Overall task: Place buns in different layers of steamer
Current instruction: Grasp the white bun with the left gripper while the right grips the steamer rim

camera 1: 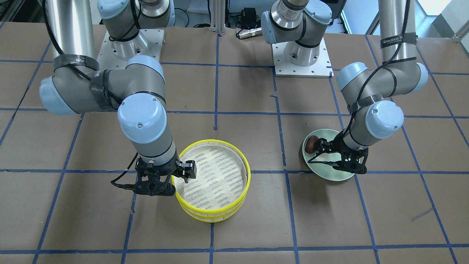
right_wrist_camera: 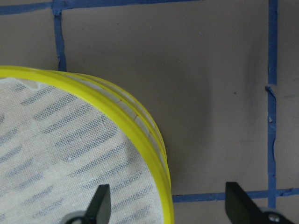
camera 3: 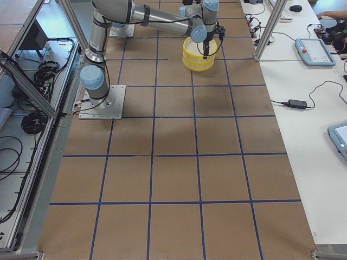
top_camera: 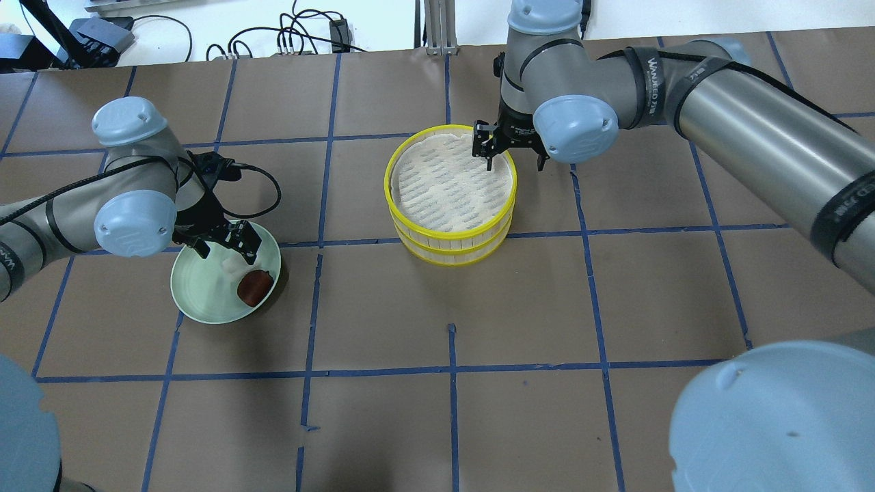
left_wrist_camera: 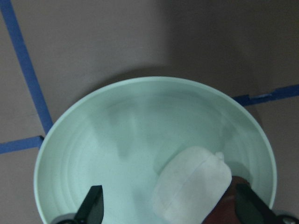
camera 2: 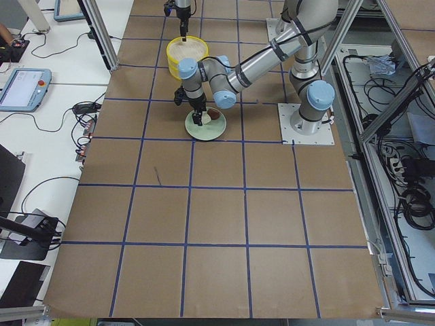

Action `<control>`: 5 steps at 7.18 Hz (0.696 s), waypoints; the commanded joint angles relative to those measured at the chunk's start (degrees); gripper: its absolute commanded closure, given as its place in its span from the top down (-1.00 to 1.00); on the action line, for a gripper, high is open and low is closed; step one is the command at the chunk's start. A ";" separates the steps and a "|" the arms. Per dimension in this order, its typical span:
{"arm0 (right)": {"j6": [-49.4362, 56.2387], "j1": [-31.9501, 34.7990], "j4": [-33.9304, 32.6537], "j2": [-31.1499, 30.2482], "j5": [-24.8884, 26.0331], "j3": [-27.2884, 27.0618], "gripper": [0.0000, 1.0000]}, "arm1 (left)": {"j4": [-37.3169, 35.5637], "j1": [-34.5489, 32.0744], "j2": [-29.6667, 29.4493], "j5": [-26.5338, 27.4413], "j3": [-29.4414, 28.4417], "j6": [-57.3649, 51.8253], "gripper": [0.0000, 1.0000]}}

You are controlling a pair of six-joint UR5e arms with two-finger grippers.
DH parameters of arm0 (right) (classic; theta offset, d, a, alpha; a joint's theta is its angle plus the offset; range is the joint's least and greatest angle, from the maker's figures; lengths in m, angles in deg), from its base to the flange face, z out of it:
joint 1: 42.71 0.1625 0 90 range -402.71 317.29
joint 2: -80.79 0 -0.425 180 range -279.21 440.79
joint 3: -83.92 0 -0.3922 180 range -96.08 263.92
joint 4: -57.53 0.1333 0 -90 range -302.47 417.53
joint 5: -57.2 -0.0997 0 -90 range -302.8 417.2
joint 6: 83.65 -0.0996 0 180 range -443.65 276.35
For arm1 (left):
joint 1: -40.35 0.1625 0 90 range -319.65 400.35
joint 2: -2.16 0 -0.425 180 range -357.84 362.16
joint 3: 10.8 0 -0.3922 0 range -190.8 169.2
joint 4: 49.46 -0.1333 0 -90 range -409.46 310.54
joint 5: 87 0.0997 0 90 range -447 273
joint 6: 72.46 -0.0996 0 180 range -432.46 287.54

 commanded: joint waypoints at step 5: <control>-0.82 -0.21 4.26 -3.72 0.62 -2.50 -0.91 | -4.04 -0.09 0.66 -0.09 -0.40 4.72 -0.99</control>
